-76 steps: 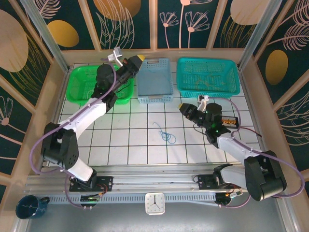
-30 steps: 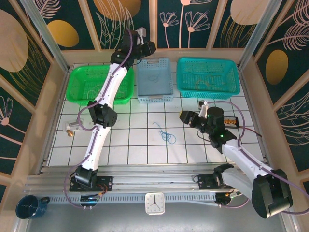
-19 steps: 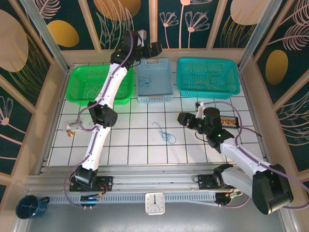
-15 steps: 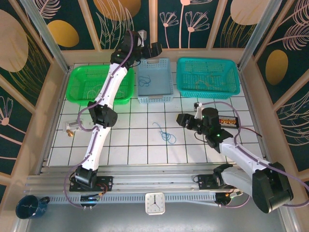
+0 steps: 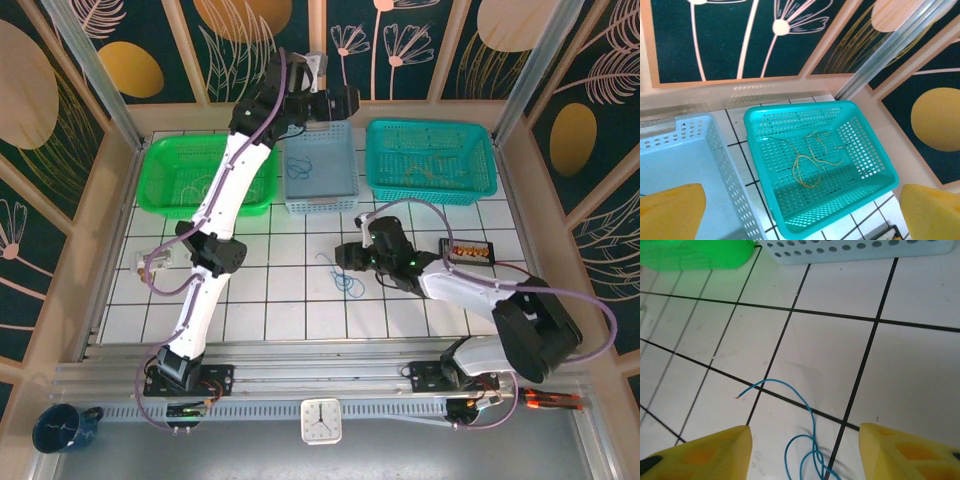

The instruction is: Untangle the cables

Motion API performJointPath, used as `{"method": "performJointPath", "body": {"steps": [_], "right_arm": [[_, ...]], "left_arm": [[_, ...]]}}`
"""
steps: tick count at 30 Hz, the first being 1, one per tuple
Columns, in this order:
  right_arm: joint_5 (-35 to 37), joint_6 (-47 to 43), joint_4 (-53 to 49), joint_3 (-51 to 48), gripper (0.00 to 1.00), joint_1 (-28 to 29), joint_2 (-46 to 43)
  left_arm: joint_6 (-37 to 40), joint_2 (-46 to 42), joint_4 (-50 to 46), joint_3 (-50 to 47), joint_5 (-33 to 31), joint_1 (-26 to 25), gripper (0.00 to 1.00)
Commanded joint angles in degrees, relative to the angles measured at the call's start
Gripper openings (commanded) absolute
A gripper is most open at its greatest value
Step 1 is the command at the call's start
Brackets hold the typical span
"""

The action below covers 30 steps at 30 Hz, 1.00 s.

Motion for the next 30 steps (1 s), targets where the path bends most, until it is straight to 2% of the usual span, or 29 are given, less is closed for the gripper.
{"method": "performJointPath", "body": {"steps": [1,9,14,21,26,30], "right_arm": [[2.0,-5.5,-1.2,3.6,0.59,1.6,3.7],[4.8,-11.0,-2.4,9.6,0.62,6.0,13.2],[7.2,-11.8,-2.4,11.7,0.62,6.5,16.3],[7.5,-12.9,-2.0,15.4,0.61,6.6,21.0],[7.5,-13.1,-1.4,16.8,0.55,6.5,23.5],[7.5,-12.9,-1.1,16.5,0.58,6.5,22.9]], "left_arm": [[1.5,-4.2,-4.5,1.8,-1.7,-0.1,0.99],[1.4,-10.1,-7.2,1.8,-3.3,-0.7,0.99],[1.4,-13.7,-9.2,1.0,-3.5,-0.6,0.99],[1.5,-22.3,-9.5,-8.7,-3.0,-0.6,0.99],[2.0,-28.1,-9.7,-14.0,-4.6,-0.6,0.99],[2.7,-32.6,-9.7,-19.4,-6.2,-0.6,0.99]]}}
